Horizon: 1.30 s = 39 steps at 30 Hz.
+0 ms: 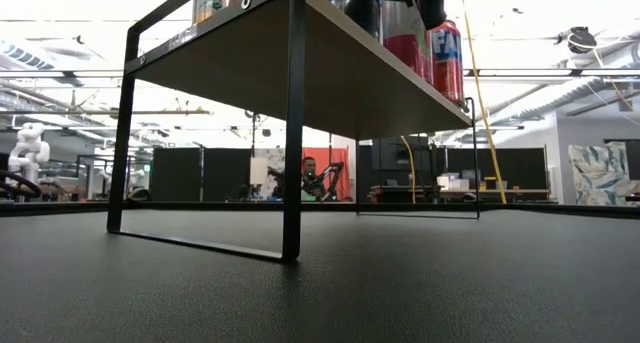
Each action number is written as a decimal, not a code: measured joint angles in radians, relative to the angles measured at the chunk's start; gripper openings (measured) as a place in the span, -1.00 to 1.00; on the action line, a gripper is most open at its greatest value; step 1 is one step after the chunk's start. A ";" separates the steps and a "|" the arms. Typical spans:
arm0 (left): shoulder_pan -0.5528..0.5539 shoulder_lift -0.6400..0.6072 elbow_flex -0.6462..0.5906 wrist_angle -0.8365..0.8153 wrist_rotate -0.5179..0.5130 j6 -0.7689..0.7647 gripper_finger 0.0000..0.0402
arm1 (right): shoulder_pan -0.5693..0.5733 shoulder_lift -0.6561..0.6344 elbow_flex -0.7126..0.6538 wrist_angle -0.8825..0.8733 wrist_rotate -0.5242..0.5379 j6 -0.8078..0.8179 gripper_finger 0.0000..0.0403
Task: Place canned beverage on shelf
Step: Put the bottom white-yellow soda can on the shelf aligned with the white-yellow soda can
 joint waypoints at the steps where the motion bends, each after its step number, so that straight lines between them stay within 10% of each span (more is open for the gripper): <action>1: -0.005 0.000 0.000 -0.001 0.001 -0.003 0.81 | -0.001 0.000 0.000 0.000 0.000 0.000 -0.25; 39: -0.017 0.000 0.000 -0.020 0.016 -0.009 0.81 | -0.039 0.013 0.000 0.061 -0.079 -0.029 -0.25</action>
